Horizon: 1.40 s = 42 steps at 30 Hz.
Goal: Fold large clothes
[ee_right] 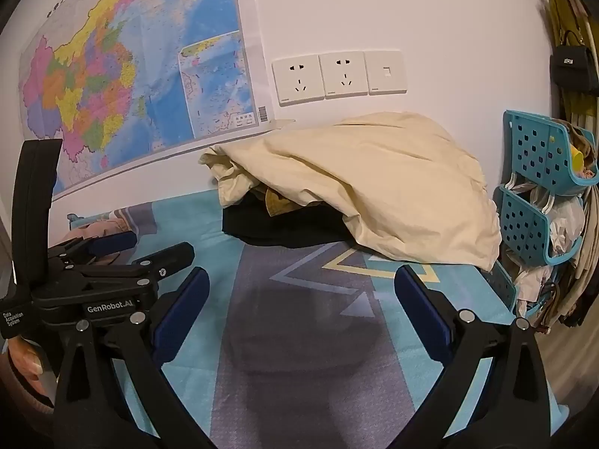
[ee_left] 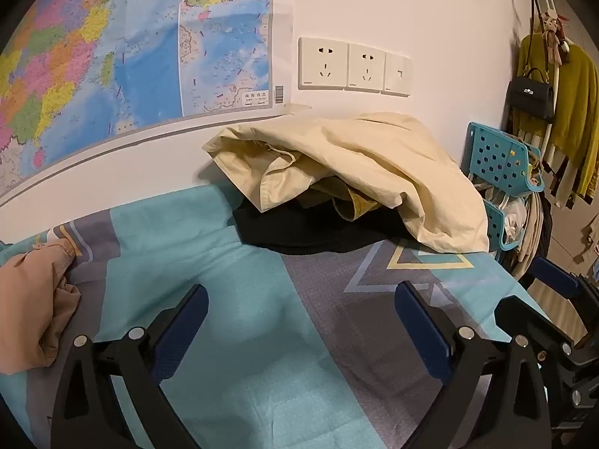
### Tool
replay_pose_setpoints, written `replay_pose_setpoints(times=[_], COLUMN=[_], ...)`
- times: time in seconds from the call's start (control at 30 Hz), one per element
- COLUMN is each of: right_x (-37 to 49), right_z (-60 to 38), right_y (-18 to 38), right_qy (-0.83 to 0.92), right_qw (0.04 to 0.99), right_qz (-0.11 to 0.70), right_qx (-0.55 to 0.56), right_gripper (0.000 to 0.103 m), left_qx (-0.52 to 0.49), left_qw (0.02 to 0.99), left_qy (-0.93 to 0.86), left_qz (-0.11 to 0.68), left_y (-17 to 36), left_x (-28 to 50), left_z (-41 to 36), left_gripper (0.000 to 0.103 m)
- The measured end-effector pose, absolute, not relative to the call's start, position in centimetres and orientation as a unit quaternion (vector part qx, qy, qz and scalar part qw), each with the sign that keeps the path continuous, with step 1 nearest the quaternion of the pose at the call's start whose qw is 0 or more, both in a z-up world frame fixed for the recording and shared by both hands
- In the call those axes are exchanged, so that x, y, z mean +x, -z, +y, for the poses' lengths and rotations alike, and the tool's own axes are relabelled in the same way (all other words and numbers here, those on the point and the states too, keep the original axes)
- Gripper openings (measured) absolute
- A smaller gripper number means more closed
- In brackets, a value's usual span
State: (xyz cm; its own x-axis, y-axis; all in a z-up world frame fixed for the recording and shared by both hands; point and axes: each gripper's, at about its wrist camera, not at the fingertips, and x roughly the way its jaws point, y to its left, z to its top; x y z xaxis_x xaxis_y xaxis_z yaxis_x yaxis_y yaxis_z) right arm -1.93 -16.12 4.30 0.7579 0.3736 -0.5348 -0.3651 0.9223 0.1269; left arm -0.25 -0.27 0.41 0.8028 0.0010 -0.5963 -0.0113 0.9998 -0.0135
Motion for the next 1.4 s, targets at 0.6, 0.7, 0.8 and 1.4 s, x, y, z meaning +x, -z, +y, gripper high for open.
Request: replay_pose_setpoints(times=[0.6,0.7,0.8,1.4], right_x=[-2.00,-2.00,-2.02,-2.07], right_z=[-16.14,-16.13,-16.12,-16.16], right_y=[-4.26,-4.29,-4.30,-4.24], right_qy=[-0.199,-0.199,-0.200,-0.199], right_qw=[0.936,0.936,0.936,0.936], right_qz=[0.289,0.289,0.289,0.289], right_qx=[0.010,0.010,0.011,0.011], right_gripper=[0.098,0.098,0.098,0.098], left_qx=[-0.008,-0.010,-0.009,-0.008], left_qw=[0.950,0.950,0.950,0.950], left_qy=[-0.003,-0.003,-0.003,-0.003], left_qz=[0.312,0.311,0.311,0.312], left_y=[-0.01,-0.04,-0.06,-0.23], left_x=[-0.52,-0.50,-0.47,-0.41], left_z=[-0.13,-0.11,-0.13,-0.22], left_gripper=[0.096,0.096,0.096,0.096])
